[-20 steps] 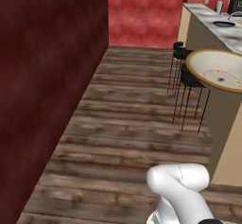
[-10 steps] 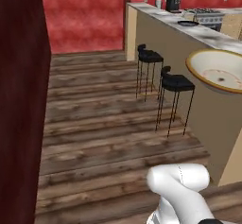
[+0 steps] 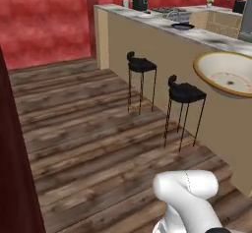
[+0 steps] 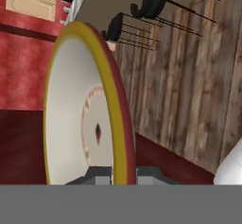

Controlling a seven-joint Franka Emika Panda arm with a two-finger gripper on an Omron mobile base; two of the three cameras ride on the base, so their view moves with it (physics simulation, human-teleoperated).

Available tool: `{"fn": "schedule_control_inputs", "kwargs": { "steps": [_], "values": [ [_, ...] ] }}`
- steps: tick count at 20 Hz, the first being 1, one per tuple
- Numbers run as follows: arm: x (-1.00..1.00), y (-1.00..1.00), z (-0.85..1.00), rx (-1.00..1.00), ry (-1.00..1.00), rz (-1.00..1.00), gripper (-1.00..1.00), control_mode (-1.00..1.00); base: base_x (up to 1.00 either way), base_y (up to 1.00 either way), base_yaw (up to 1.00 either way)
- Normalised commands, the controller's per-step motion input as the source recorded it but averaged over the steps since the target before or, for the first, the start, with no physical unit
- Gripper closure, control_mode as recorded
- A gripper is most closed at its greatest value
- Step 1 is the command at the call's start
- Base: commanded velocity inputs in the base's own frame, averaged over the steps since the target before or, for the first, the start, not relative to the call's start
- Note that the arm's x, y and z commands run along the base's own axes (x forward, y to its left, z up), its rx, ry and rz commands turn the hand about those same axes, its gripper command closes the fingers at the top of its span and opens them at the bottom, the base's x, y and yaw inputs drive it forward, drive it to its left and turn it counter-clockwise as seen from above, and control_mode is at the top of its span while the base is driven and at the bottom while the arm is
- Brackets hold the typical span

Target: Move the bowls from the cabinet to the plates on the dining table.

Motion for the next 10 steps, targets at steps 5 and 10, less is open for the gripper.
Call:
{"fn": "schedule_control_inputs", "kwargs": {
  "steps": [5, 10],
  "values": [
    [0.00, 0.00, 0.00, 0.00, 0.00, 0.00, 1.00, 1.00, 1.00, 0.99, -0.51],
    [0.00, 0.00, 0.00, 0.00, 0.00, 0.00, 1.00, 1.00, 1.00, 0.79, -0.62]
  ]
}}
